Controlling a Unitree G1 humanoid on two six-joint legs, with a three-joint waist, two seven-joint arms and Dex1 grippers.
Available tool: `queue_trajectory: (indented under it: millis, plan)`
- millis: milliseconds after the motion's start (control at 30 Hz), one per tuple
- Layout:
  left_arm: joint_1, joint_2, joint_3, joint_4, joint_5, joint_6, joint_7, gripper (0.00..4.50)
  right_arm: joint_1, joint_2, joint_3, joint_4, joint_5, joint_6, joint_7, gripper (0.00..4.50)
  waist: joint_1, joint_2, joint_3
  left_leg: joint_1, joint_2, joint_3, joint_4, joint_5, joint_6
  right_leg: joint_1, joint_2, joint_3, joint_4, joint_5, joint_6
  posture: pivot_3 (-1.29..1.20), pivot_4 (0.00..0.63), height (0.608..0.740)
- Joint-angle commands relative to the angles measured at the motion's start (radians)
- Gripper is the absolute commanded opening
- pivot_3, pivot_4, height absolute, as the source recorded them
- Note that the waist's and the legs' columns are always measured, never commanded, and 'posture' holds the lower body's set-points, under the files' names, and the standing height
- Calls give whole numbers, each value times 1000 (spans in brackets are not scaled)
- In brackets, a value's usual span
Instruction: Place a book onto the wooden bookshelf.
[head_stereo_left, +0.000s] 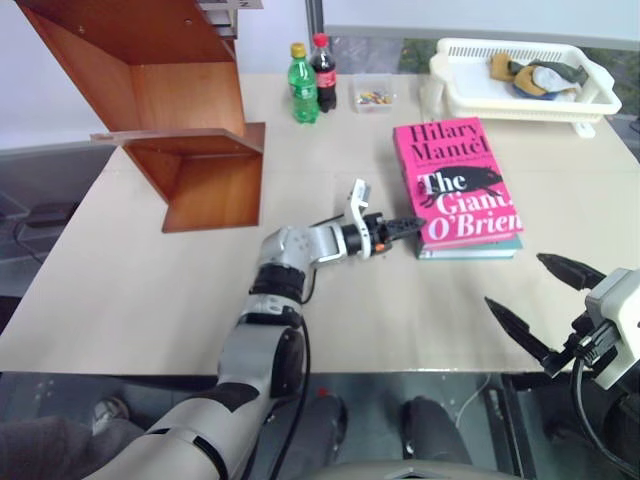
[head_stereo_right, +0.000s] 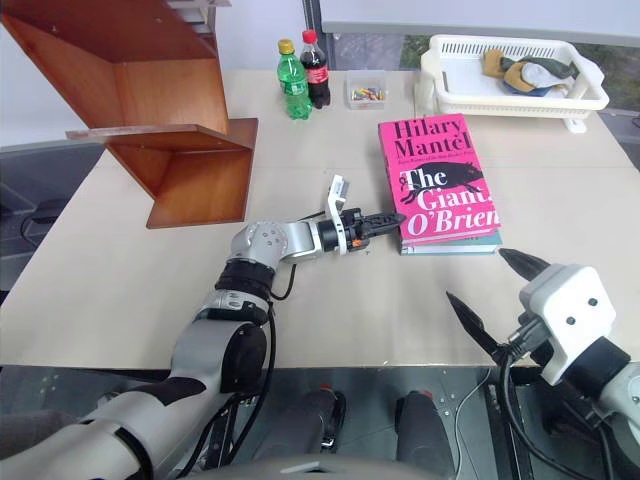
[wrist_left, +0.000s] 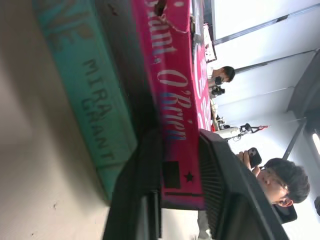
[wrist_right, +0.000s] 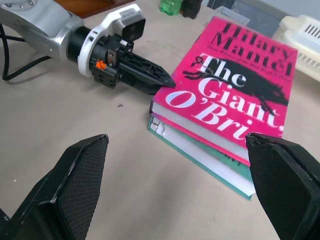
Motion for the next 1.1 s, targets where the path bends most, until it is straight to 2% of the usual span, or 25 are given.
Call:
queue_trajectory:
  millis: [33,467,600,700,833,900,1000,1100]
  plan:
    - [-13,0,13,-24,-3,2,-6,520,-16,0,-5,-28,-2,5,-6,4500,0,0,0,0,0,0,0,0,0,0,0,0,0,0,0,0,150,740]
    - [29,37,51,-198,-45,74,22,520,-115,12,50,-28,-14,69,4,4500,0,-1,0,0,0,0,1,0,0,0,0,0,0,0,0,0,150,740]
    - [74,74,3,-335,-26,37,-6,520,-154,22,70,-28,-18,95,13,4500,0,-1,0,0,0,0,2,0,0,0,0,0,0,0,0,0,150,740]
    - [133,150,-73,-525,21,-44,-48,520,-192,33,85,-28,-23,124,24,4500,-4,-1,0,0,1,0,1,0,0,0,0,1,0,0,0,0,150,740]
    - [235,317,-249,-767,227,-328,-124,520,-266,54,115,-25,-31,174,50,4500,-1,0,0,0,1,0,1,0,0,0,1,1,0,0,0,0,150,740]
    - [264,393,-309,-827,377,-570,-135,520,-319,64,143,-9,-39,194,72,4500,3,0,0,0,1,1,1,-1,0,0,0,2,0,0,0,0,150,740]
    - [268,461,-334,-844,541,-826,-96,520,-394,76,190,20,-55,214,106,4500,12,-1,1,-1,1,0,2,-1,1,1,0,1,-2,1,0,0,150,740]
    - [248,537,-355,-796,754,-1178,-17,520,-475,93,241,54,-68,226,138,4500,14,-1,1,0,1,1,1,-1,2,1,-1,1,-2,0,0,0,150,740]
